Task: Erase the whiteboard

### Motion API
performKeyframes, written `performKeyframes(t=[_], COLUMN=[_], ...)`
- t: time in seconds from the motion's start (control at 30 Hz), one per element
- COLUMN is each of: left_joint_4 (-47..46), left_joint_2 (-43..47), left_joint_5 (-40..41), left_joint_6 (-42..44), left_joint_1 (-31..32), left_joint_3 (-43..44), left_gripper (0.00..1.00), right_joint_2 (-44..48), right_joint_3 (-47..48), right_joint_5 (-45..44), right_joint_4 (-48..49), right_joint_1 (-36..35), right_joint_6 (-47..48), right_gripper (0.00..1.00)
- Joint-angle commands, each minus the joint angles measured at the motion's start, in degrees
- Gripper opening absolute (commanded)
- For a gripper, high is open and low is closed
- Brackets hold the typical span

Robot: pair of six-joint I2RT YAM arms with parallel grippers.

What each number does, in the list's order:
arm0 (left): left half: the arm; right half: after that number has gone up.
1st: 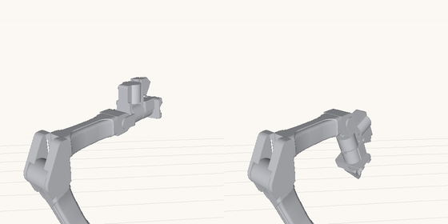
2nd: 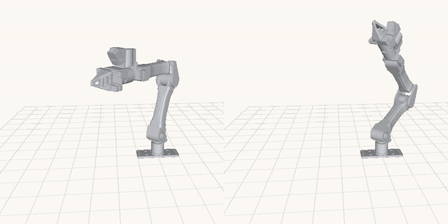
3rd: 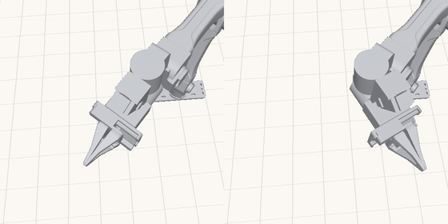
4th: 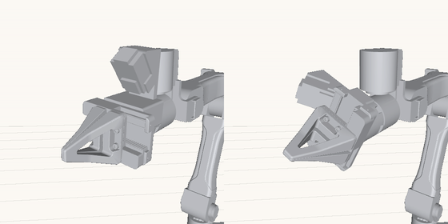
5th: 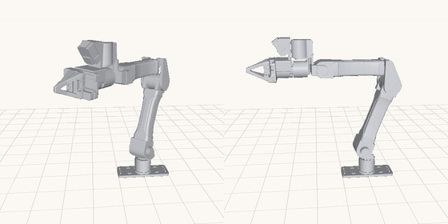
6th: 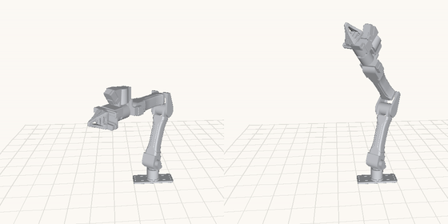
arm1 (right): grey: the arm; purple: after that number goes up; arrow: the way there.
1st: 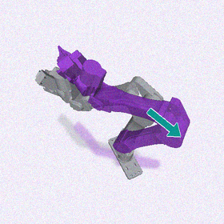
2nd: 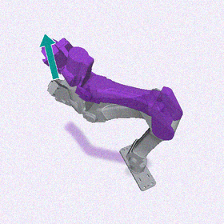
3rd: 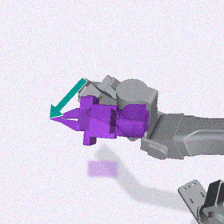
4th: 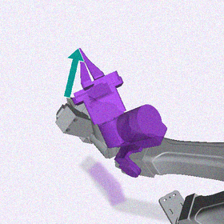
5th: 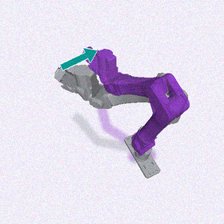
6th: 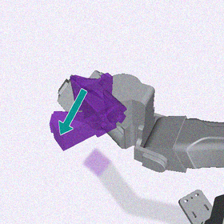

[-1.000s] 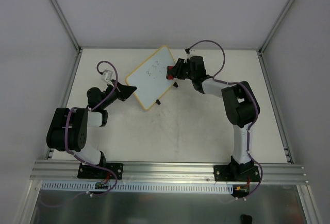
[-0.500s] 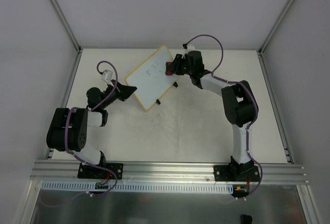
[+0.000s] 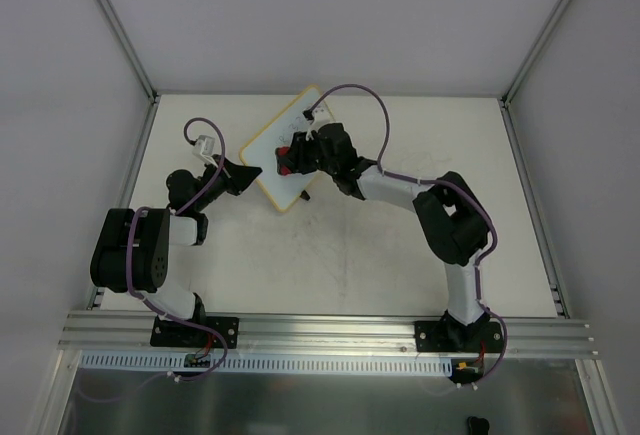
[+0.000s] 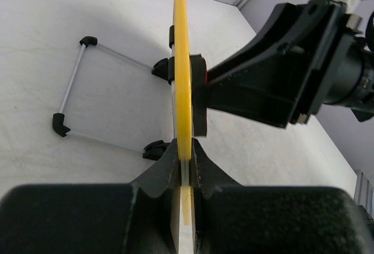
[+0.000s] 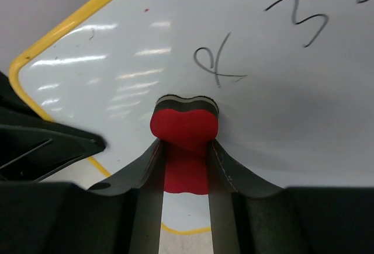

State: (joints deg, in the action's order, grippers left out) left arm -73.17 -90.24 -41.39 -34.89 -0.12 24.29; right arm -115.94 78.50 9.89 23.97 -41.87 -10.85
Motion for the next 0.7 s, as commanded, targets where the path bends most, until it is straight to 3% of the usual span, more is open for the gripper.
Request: performKeyframes(t=[0.0, 0.33, 0.67], left_joint_4=[-13.2, -13.3, -13.4], left_joint_2=[0.2, 0.5, 0.6], left_joint_5=[-5.5, -5.7, -6.0], left_joint_6=[0.6, 0.6, 0.5], left_joint_1=[1.4, 1.5, 1.5], left_joint_3=[1.5, 1.3, 1.3], left_gripper=[0.00, 0.00, 0.00], right_joint_2=[-1.0, -1.9, -6.8], right_joint_3=[-1.7, 6.5, 19.5], right_joint_5=[3.3, 1.2, 4.9], right_joint_4=[-0.7, -9.3, -17.1], right_joint_1=[-4.0, 2.7, 11.5], right_joint_6=[-0.2, 2.8, 3.9], right_gripper=[0.00, 0.00, 0.00])
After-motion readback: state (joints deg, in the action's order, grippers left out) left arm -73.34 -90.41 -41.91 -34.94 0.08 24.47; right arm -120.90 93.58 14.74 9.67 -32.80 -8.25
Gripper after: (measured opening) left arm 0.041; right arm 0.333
